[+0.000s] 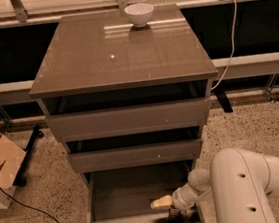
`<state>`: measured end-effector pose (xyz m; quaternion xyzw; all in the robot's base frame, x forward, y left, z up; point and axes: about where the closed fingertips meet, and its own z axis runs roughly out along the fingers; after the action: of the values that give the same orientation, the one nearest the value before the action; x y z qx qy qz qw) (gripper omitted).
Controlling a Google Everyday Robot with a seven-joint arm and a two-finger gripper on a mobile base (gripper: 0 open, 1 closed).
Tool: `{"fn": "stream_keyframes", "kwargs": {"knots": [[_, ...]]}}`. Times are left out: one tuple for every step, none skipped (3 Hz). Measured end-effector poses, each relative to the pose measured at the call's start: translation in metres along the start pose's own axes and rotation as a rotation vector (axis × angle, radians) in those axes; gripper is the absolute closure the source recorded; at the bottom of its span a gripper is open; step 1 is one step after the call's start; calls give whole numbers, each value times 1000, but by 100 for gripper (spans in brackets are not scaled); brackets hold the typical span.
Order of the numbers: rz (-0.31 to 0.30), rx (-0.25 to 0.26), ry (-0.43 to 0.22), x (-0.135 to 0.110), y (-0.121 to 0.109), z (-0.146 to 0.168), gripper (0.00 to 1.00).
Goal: Pick rxbar chocolate from bottom drawer and place on counter
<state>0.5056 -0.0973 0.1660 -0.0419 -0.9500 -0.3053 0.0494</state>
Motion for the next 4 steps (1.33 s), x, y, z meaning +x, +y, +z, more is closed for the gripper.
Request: {"fn": "stream_keyframes", "kwargs": {"knots": [[16, 28, -9, -1, -2, 5, 0], [39, 74, -31, -6, -6, 13, 0], [52, 100, -47, -9, -9, 17, 0], [74, 139, -64, -13, -12, 25, 19]]}}
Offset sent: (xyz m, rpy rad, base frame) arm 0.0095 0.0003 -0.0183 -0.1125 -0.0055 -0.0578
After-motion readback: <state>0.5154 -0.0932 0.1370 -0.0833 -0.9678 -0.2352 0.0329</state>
